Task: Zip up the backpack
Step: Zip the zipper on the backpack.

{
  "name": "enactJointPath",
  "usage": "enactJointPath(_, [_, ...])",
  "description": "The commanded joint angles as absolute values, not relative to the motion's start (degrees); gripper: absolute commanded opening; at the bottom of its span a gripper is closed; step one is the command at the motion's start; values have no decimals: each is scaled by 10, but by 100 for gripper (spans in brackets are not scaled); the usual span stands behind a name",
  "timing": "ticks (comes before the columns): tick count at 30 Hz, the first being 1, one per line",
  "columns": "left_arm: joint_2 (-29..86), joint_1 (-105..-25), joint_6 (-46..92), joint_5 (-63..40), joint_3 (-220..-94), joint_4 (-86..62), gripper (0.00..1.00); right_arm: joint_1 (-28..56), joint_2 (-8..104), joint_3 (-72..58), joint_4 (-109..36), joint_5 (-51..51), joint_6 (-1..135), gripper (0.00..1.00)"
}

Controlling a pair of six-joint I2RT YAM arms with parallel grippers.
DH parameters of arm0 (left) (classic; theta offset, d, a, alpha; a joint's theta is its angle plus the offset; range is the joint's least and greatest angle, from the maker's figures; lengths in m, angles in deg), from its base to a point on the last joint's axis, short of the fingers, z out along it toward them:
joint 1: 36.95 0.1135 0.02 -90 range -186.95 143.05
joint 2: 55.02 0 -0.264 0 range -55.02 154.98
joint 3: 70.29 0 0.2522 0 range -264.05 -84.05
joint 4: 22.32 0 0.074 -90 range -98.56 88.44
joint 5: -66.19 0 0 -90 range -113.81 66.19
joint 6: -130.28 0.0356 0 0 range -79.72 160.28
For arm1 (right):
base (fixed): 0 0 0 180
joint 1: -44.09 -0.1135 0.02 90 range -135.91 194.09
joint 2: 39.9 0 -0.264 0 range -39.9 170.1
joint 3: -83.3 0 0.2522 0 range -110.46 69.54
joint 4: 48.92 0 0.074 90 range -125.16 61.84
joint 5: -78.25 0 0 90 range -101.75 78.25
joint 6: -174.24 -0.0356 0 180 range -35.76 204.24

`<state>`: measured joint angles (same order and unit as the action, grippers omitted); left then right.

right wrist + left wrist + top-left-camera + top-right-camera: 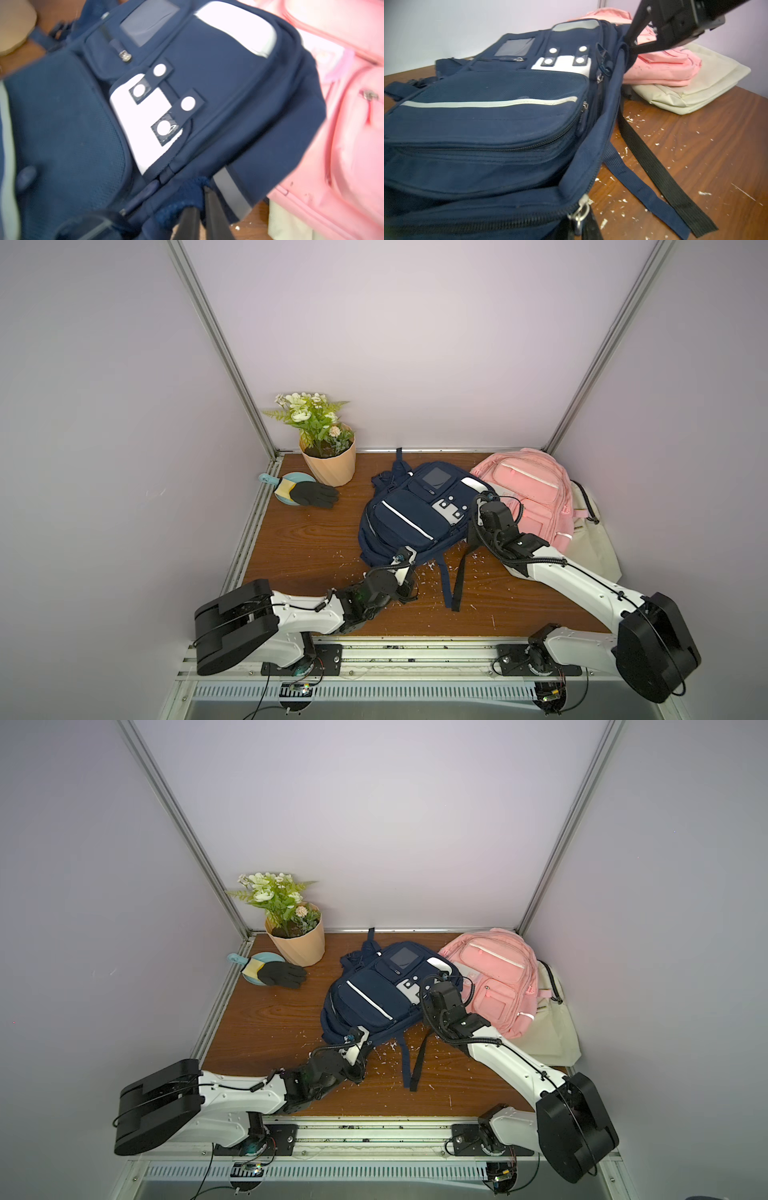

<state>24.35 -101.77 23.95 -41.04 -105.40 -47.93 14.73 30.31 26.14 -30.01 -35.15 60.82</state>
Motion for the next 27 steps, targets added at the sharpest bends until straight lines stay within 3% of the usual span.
enactJointPath(1, [288, -1036, 232, -384, -1103, -511, 0, 144, 246, 274, -290, -343, 552, 36])
enactJointPath(4, [329, -1036, 232, -368, -1129, -542, 0, 113, 194, 311, -265, -331, 495, 50])
enactJointPath(8, [373, -1039, 246, -347, -1175, -538, 0, 81, 140, 369, -273, -278, 424, 57])
enactJointPath(12, [393, -1046, 256, -340, -1196, -527, 0, 67, 115, 395, -331, -203, 385, 59])
enactJointPath(20, [384, -1065, 257, -361, -1182, -511, 0, 49, 139, 414, -427, -144, 336, 62])
enactJointPath(27, [381, -1070, 244, -361, -1165, -531, 0, 20, 152, 385, -364, -216, 304, 66])
